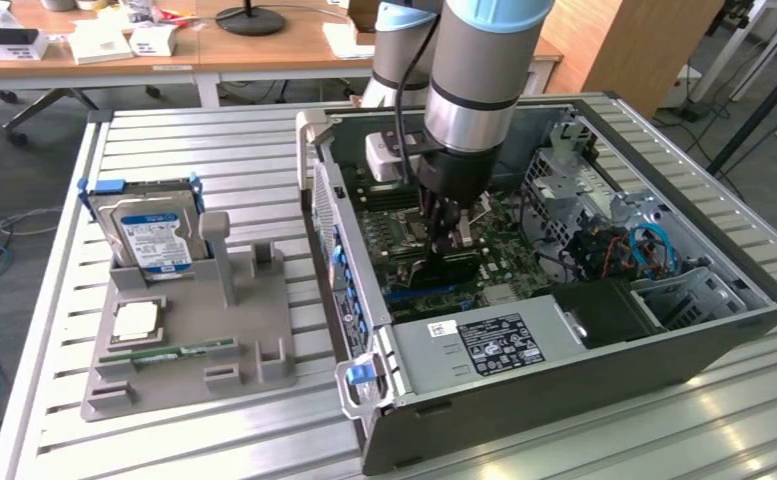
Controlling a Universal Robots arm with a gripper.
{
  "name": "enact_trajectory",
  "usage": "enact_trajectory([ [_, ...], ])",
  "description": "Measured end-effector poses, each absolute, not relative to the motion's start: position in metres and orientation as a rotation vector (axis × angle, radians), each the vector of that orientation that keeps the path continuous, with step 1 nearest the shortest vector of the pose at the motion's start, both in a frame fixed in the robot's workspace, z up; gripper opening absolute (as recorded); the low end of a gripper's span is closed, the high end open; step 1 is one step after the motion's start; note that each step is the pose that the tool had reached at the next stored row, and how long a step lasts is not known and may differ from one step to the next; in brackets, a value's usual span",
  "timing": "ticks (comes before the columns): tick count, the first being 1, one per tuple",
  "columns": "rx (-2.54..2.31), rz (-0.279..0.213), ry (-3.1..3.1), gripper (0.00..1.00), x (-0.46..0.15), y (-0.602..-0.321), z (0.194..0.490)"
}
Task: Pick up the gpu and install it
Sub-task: 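Press down on the gpu until it lock into place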
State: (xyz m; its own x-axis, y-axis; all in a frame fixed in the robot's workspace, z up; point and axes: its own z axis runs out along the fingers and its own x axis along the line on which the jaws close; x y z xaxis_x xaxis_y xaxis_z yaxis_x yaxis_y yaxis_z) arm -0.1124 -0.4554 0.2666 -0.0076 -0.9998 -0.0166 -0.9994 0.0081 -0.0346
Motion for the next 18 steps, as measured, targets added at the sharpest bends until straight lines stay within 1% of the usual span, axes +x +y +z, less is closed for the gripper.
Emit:
enact_trajectory([
  [18,-2.187,-0.020,2.204,0.10,-0.1135,-0.4554,0.2645],
])
